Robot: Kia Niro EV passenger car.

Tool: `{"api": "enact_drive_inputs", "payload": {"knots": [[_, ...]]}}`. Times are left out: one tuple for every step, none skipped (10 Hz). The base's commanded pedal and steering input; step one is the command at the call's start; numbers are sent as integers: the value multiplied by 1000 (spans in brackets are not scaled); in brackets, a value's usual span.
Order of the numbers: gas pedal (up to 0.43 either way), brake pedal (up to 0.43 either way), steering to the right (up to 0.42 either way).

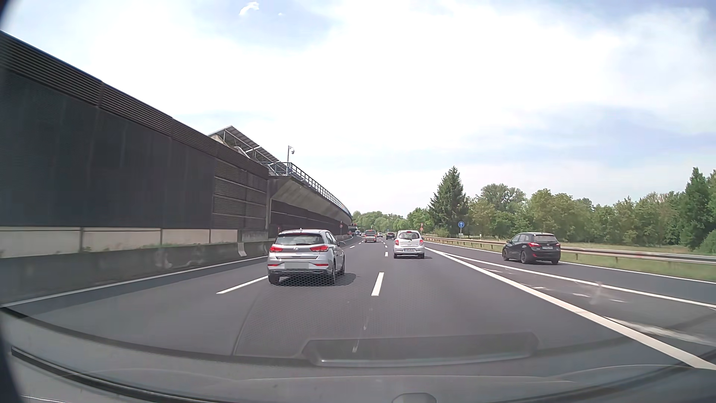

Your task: Follow the waypoints while adhering to traffic rules and regulations

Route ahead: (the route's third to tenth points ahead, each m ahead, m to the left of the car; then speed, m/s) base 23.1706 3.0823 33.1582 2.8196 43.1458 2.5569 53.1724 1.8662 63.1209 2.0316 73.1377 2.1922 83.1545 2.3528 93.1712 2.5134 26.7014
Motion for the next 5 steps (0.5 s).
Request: {"api": "enact_drive_inputs", "payload": {"knots": [[0, 0, -2], [0, 0, -2], [0, 0, -2], [0, 0, -2], [0, 0, -1]]}}
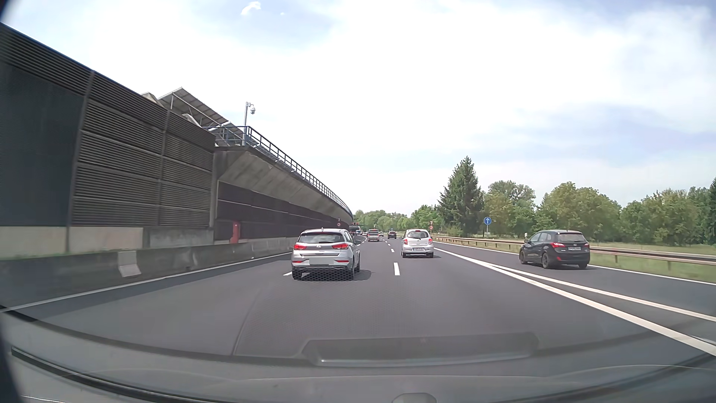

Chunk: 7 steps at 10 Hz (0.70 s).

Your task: Follow the waypoints while adhering to traffic rules and regulations

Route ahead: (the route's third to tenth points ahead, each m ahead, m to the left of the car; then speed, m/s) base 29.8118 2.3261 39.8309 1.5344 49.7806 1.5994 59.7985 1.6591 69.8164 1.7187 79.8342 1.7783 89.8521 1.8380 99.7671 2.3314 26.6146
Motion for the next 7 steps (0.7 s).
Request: {"api": "enact_drive_inputs", "payload": {"knots": [[0, 0, -1], [0, 0, -1], [0, 0, 0], [0, 0, 0], [0, 0, 0], [0, 0, 1], [0, 0, 2]]}}
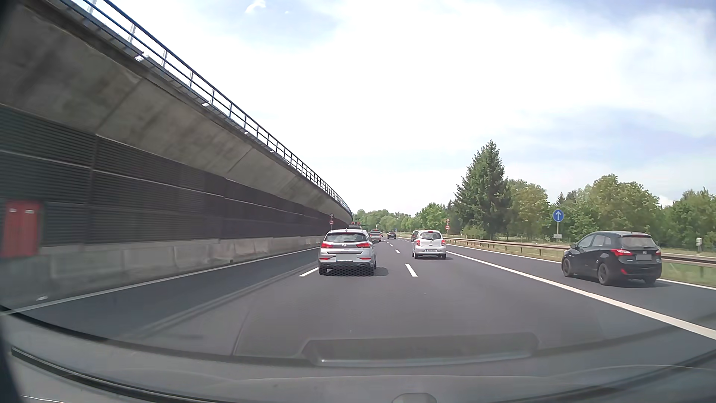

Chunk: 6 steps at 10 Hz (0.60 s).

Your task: Follow the waypoints while adhering to traffic rules and regulations

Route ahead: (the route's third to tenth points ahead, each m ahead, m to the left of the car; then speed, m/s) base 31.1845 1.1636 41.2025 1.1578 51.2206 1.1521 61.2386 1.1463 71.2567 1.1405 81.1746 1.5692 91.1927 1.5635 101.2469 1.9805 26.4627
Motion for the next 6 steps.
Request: {"api": "enact_drive_inputs", "payload": {"knots": [[0, 0, 2], [0, 0, 2], [0, 0, 2], [0, 0, 2], [0, 0, 2], [0, 0, 2]]}}
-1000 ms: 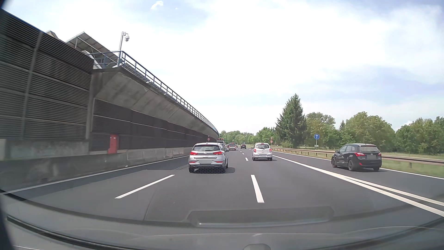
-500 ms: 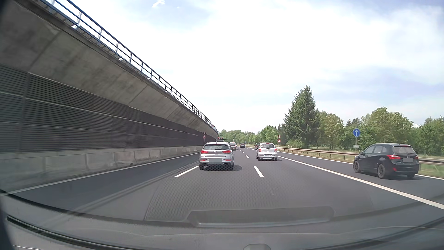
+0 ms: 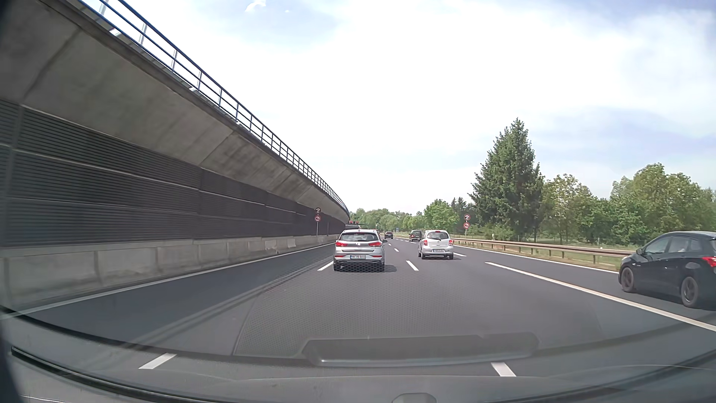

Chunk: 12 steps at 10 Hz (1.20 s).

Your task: Follow the waypoints while adhering to traffic rules and regulations

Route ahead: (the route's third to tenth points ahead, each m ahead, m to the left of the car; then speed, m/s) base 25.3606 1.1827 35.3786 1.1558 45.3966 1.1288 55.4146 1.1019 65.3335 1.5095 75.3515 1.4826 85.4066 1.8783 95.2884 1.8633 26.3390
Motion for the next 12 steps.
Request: {"api": "enact_drive_inputs", "payload": {"knots": [[0, 0, 1], [0, 0, 1], [0, 0, 2], [0, 0, 2], [0, 0, 1], [0, 0, 2], [0, 0, 1], [0, 0, 1], [0, 0, 1], [0, 0, 1], [0, 0, 1], [39, 0, 1]]}}
